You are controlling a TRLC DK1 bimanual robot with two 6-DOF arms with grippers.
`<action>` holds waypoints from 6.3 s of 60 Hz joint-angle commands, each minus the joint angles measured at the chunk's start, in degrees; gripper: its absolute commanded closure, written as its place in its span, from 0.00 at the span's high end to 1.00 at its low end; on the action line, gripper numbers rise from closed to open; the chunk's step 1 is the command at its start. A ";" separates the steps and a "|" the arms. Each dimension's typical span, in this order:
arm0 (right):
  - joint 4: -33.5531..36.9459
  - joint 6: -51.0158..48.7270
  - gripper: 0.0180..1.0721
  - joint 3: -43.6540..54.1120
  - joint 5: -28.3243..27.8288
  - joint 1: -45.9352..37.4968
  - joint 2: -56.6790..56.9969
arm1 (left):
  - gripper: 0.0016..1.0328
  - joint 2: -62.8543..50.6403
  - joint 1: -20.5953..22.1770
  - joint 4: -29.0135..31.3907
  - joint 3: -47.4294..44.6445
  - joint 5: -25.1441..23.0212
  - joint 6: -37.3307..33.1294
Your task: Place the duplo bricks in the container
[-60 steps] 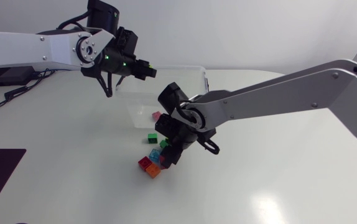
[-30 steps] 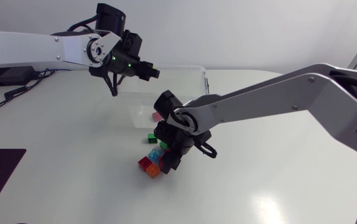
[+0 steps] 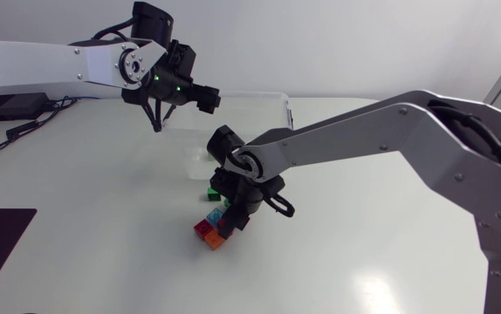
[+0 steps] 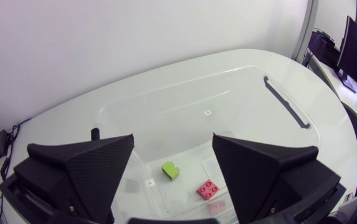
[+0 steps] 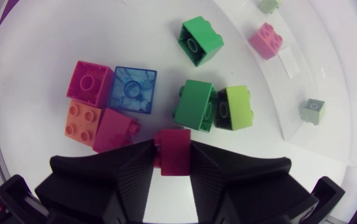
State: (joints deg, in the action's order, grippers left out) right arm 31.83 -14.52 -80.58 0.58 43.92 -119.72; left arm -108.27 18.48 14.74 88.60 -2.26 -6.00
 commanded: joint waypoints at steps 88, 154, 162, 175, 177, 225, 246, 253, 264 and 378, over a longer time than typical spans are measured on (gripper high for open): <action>1.21 3.19 0.14 -13.29 1.44 -11.93 13.99 | 0.93 30.31 1.82 -0.15 -48.69 -8.20 -14.48; -1.86 3.01 0.82 -7.93 1.53 -15.71 18.56 | 0.93 12.99 4.90 -10.44 -48.34 -3.80 -13.86; -1.78 2.83 0.82 -6.61 1.53 -15.36 19.88 | 0.93 17.13 4.02 -10.00 -48.34 -3.80 -13.86; -1.78 2.48 0.82 -4.94 1.53 -15.01 20.76 | 0.93 21.08 4.11 -5.95 -46.50 -3.98 -13.07; -1.86 2.48 0.82 -4.41 1.53 -14.92 21.11 | 0.93 21.78 4.11 -4.90 -46.32 -4.42 -12.63; -2.74 0.64 0.83 16.15 -0.23 -2.96 32.45 | 0.29 9.83 7.80 -5.16 -43.33 -2.48 -7.80; -3.18 1.08 0.83 18.79 -7.79 1.87 27.61 | 0.25 18.44 4.20 -4.99 -45.00 -2.84 -7.97; -2.65 1.08 0.83 18.52 -9.19 2.31 25.68 | 0.25 24.16 1.12 -2.61 -43.60 -4.77 -8.33; -1.51 1.16 0.83 17.29 -9.19 3.80 22.51 | 0.26 29.43 -3.54 1.17 -36.39 -7.58 -8.68; 19.49 3.10 0.82 -11.62 -10.34 5.56 -5.43 | 0.89 19.06 -7.85 -0.24 -11.08 -8.81 -3.32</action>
State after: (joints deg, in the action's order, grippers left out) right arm 49.74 -12.58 -90.59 -10.39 49.36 -123.15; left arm -91.57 11.66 13.65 80.01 -10.70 -10.07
